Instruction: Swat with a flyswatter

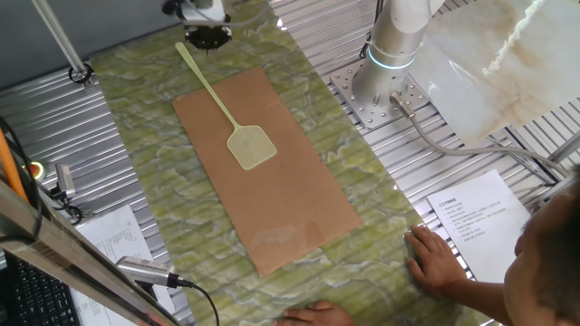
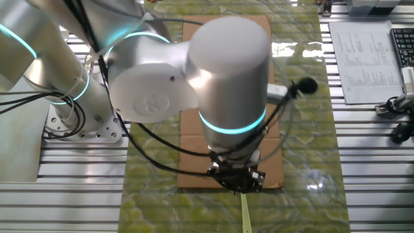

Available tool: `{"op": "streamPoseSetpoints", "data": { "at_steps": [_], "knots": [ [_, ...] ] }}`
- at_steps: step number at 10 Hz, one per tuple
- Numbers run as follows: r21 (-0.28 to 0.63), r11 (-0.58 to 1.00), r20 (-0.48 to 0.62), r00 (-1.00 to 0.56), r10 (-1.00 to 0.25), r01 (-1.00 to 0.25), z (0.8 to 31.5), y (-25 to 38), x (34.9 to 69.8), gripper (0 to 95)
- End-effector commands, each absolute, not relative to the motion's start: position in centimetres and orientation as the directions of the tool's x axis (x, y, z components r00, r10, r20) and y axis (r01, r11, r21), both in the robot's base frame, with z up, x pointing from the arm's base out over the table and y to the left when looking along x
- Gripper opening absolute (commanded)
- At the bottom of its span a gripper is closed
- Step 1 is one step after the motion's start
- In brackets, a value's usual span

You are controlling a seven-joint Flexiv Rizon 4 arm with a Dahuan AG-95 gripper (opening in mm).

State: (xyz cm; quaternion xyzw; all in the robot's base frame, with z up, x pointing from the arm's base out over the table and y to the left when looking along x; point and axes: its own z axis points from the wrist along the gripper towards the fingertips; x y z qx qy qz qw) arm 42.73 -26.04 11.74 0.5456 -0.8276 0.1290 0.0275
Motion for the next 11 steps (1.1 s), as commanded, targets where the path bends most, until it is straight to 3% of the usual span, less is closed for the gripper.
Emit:
{"op": "streamPoseSetpoints", "data": {
  "at_steps": [1,9,11],
  "knots": [
    [-0.129,0.614,0.058,-0.624,-0.779,-0.779,13.00,-24.54,41.80,0.0],
    [-0.054,0.720,-0.018,-0.720,-0.693,-0.692,13.59,-23.99,41.30,0.0],
    [-0.003,0.802,0.013,-0.802,-0.597,-0.597,13.53,-23.89,41.33,0.0]
  ]
}}
